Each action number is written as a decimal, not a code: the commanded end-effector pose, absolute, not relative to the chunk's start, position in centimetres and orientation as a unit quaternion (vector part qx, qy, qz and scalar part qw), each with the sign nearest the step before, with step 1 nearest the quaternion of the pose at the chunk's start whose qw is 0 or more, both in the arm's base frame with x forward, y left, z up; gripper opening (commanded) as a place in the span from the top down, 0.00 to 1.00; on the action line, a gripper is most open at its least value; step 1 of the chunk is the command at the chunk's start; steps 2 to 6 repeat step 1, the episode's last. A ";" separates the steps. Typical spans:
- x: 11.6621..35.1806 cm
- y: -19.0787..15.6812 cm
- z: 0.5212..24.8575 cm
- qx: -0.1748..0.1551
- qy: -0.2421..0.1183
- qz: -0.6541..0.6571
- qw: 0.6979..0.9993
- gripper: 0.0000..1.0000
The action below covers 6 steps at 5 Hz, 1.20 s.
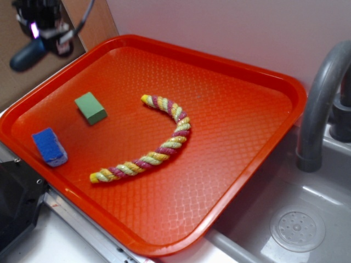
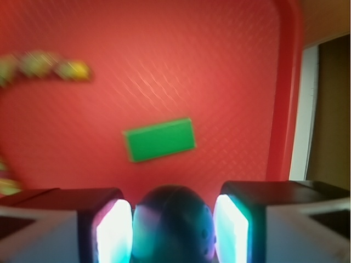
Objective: Grab the plastic pickle.
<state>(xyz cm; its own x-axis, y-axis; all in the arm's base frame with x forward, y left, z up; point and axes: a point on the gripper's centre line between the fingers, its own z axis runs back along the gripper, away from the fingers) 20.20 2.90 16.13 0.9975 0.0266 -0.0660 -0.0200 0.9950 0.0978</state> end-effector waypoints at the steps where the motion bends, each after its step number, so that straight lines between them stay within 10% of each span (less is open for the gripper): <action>1: 21.2 0.8 19.9 0.020 -0.017 -0.010 1.000 1.00; 6: 21.2 0.8 19.9 0.020 -0.017 -0.010 1.000 1.00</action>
